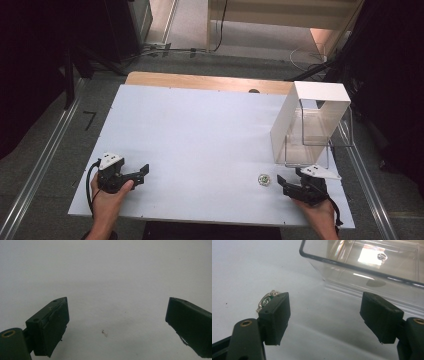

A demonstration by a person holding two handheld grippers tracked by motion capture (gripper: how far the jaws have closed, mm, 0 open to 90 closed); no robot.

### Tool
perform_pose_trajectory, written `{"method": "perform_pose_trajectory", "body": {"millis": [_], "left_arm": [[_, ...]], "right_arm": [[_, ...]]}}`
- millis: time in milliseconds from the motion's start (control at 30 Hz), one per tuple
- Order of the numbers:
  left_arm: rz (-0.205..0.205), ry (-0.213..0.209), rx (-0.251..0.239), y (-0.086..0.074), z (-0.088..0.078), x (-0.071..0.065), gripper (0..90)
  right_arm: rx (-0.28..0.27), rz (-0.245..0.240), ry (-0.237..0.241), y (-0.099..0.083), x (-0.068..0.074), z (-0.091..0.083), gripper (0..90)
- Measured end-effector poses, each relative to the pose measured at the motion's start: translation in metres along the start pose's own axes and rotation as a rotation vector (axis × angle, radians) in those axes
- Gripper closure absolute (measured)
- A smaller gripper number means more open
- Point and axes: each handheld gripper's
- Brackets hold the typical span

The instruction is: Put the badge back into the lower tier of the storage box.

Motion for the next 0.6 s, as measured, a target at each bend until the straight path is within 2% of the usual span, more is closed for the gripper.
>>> {"method": "perform_pose_trajectory", "body": {"millis": [400,600], "left_arm": [[0.0,0.0,0.0,0.0,0.0,-0.0001,5.2],[0.0,0.002,-0.001,0.0,-0.0001,0.0,5.3]], "right_arm": [[0.011,-0.004,0.007,0.0003,0.0048,0.0014,22.9],[0.012,-0.023,0.016,0.0009,0.009,0.0029,23.0]]}}
Point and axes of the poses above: each handheld gripper's, and its own axes: z roughly forward along the jaws, y roughly out of its top, x roughly to its left, and after that the axes turned 7 degrees about -y, right-handed
